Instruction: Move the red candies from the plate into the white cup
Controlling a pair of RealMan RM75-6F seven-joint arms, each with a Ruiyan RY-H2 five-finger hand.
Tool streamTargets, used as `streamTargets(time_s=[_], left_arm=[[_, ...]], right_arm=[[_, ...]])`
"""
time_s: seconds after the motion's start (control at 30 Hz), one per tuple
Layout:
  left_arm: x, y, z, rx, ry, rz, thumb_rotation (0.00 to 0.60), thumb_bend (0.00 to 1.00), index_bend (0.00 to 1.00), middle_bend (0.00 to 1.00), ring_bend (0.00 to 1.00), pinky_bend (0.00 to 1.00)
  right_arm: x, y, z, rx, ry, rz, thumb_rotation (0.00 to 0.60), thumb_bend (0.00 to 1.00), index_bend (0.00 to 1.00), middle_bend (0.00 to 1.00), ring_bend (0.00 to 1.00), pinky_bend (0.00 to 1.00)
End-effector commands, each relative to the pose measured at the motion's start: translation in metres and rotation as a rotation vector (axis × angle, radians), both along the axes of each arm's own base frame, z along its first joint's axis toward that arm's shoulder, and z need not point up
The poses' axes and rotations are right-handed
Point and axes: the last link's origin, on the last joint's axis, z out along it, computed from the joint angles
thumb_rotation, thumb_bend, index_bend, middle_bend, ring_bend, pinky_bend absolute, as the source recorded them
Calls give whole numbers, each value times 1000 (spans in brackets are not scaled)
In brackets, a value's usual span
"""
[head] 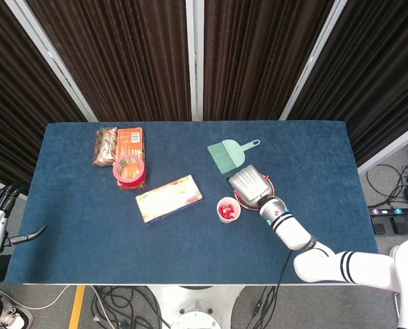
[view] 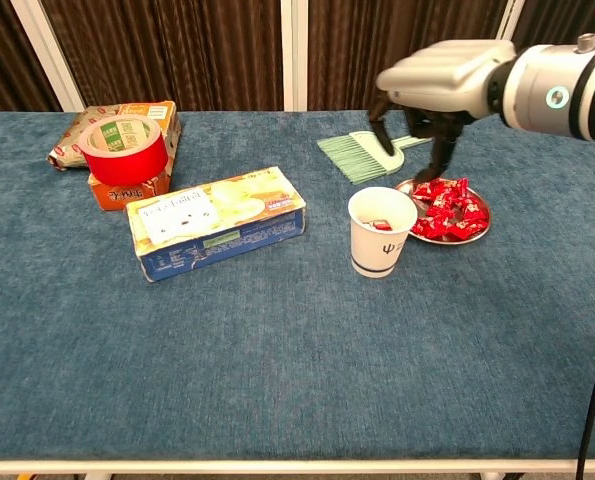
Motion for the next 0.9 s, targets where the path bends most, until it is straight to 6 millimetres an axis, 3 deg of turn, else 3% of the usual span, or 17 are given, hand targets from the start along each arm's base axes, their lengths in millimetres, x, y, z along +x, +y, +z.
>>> streamTargets(time_s=[0.03, 0.2, 0.4, 0.9], left_arm=[[0, 1, -1, -1, -3, -3, 241, 96, 166, 156, 99, 204], [0, 2, -2, -3, -4, -6, 239, 96, 166, 155, 99, 203], [-2, 2, 1, 7, -4, 2, 238, 95, 166, 156, 99, 204], [-4, 5, -1, -1, 0, 5, 240, 96, 166, 155, 99, 204]], right_arm=[[-28, -15, -6, 14, 96, -64, 600, 103, 478, 1000, 1000, 1000], [-44, -33, -26, 84, 160, -94, 600, 129, 453, 1000, 1000, 1000], [-48, -40, -40, 119, 181, -95, 600, 157, 439, 1000, 1000, 1000], [-62, -44, -48, 128, 198, -125, 600, 172, 447, 1000, 1000, 1000]])
